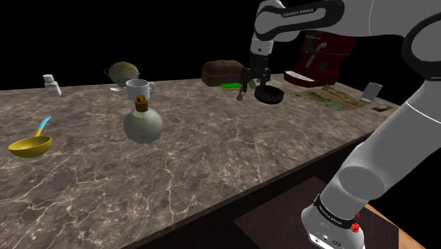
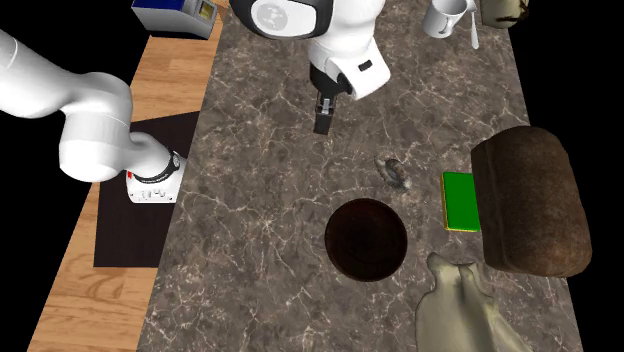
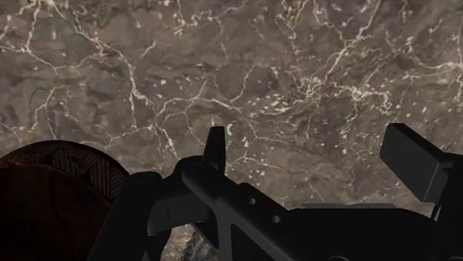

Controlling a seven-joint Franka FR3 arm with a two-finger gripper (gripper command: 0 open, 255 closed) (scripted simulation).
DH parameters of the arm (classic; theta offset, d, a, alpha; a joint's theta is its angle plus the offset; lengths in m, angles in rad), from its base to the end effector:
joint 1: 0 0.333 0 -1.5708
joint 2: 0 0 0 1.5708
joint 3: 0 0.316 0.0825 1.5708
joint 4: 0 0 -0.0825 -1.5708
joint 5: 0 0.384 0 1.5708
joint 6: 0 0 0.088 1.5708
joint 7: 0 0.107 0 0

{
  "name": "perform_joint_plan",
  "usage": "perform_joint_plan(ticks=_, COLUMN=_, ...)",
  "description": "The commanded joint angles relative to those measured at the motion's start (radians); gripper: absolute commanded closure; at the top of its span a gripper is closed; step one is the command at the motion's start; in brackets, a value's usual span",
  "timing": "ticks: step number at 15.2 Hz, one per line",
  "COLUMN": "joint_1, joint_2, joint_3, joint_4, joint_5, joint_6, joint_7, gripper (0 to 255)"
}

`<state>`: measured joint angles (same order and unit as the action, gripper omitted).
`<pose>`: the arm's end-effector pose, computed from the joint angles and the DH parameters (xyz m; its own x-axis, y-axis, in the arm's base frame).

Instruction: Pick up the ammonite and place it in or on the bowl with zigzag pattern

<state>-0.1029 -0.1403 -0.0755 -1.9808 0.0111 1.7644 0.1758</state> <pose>0.5011 -0.0910 0.5211 0.9346 -0.3468 -0.0790 -0.3484 -0.9373 -0.0076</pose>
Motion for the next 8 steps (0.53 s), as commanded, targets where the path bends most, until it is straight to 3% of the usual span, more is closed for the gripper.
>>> perform_joint_plan(ticks=1, joint_1=-0.013, joint_2=0.077, joint_3=-0.015, joint_4=0.071, joint_5=0.012, joint_6=-0.002, joint_7=0.006, gripper=0)
perform_joint_plan(ticks=8, joint_1=-0.065, joint_2=0.364, joint_3=-0.06, joint_4=0.378, joint_5=0.074, joint_6=-0.055, joint_7=0.026, gripper=0)
